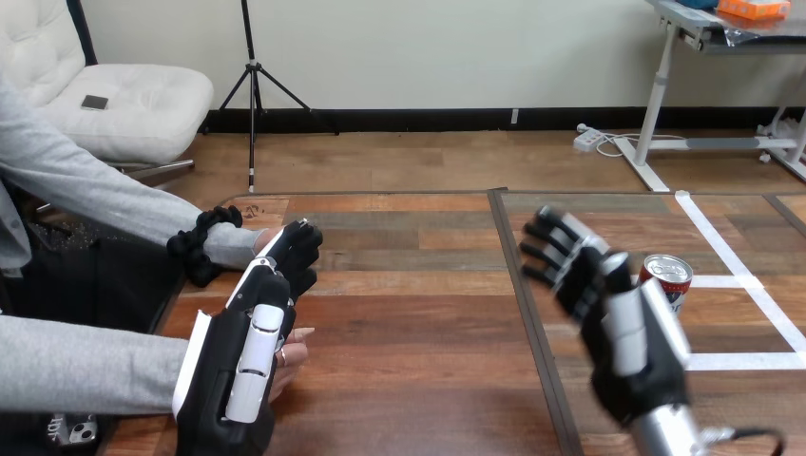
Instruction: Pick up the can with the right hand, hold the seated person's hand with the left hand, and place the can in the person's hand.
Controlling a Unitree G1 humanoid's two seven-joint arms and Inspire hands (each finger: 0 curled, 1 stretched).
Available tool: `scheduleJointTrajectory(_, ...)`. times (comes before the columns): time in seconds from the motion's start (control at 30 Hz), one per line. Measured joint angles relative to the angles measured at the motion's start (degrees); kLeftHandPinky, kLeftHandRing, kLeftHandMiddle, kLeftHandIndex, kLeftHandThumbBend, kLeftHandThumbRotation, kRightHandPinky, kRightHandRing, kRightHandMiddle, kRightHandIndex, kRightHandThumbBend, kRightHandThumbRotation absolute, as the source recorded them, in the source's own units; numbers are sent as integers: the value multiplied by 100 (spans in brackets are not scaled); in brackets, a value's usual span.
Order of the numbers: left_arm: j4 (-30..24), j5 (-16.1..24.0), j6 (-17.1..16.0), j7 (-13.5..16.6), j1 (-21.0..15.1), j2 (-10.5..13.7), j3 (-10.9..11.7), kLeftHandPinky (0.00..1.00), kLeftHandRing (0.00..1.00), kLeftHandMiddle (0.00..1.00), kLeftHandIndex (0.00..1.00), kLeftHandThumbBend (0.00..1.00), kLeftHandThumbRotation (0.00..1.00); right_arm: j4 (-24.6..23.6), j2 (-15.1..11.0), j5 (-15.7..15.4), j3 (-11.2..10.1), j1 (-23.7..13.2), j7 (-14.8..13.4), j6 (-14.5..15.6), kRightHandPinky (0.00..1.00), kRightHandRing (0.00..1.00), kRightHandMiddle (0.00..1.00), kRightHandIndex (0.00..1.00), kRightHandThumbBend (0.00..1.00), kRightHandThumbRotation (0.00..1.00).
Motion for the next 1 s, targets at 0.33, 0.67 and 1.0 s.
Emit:
scheduleJointTrajectory(0.33,-1,0,13,11,0,0,0,91,92,89,87,55,92,180,-246,6,-272,-449,-6,7,83,89,89,87,88,97)
scheduleJointTrajectory(0.67,-8,-14,45,6,1,0,0,91,92,89,88,54,92,450,-425,96,-501,-769,78,-41,79,87,88,86,85,97)
scheduleJointTrajectory(1.0,-8,-25,48,1,1,2,0,92,92,89,88,57,90,807,-498,96,-691,-1028,69,-84,78,86,87,86,86,96)
